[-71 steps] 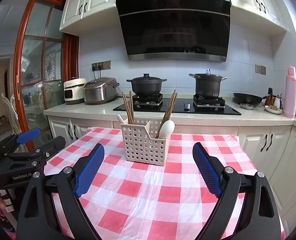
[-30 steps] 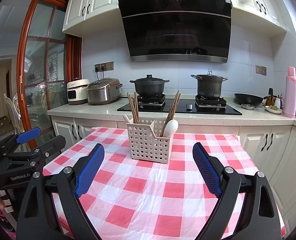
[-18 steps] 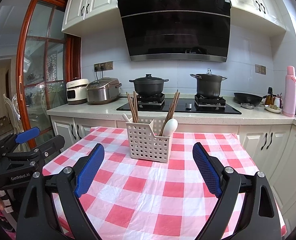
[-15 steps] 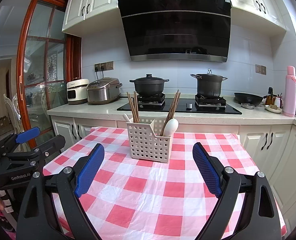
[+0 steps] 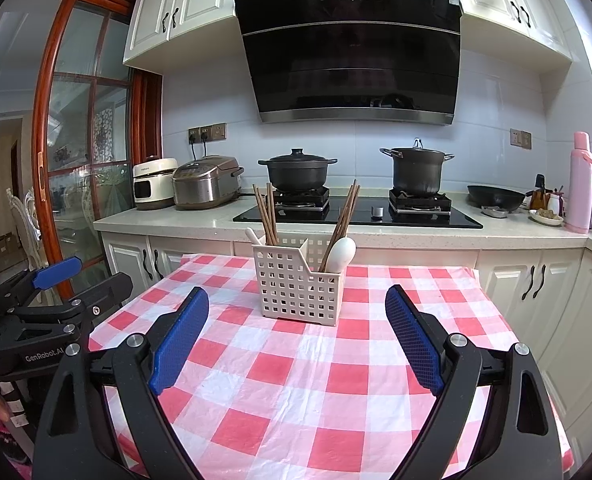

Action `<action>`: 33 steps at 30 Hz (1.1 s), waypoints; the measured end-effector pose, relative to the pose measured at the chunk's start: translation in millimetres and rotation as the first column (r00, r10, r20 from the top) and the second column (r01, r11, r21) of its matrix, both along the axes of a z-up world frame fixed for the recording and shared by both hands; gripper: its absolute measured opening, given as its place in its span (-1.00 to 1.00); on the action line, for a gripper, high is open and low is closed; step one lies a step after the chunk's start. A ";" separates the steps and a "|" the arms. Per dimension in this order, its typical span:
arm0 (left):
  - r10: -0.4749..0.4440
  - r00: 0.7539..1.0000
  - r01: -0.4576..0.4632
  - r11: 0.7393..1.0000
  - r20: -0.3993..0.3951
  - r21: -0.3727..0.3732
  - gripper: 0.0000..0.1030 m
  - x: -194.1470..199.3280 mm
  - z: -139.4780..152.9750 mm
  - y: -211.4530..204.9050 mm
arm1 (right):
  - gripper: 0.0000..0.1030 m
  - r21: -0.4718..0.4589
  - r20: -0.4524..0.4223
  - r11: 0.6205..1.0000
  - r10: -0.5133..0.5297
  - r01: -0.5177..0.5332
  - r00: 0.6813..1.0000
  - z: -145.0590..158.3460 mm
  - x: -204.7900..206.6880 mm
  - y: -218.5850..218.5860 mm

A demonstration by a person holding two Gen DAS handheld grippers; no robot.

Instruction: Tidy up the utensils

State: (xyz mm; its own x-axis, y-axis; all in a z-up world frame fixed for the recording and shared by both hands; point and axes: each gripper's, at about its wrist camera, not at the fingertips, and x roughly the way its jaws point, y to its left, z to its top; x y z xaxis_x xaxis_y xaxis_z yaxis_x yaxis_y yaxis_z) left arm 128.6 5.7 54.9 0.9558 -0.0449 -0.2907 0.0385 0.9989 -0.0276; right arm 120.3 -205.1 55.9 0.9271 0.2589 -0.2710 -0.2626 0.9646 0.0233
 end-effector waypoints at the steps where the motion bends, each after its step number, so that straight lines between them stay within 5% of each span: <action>1: 0.000 1.000 0.000 1.000 -0.001 -0.001 0.91 0.0 -0.3 0.1 | 0.64 0.000 0.001 1.000 0.000 0.000 1.000 0.0 0.0 0.2; 33: 0.008 1.000 -0.008 1.000 0.001 0.023 0.91 10.2 -5.5 -2.7 | 0.64 -0.001 -0.001 1.000 -0.015 0.015 1.000 4.9 0.2 -0.2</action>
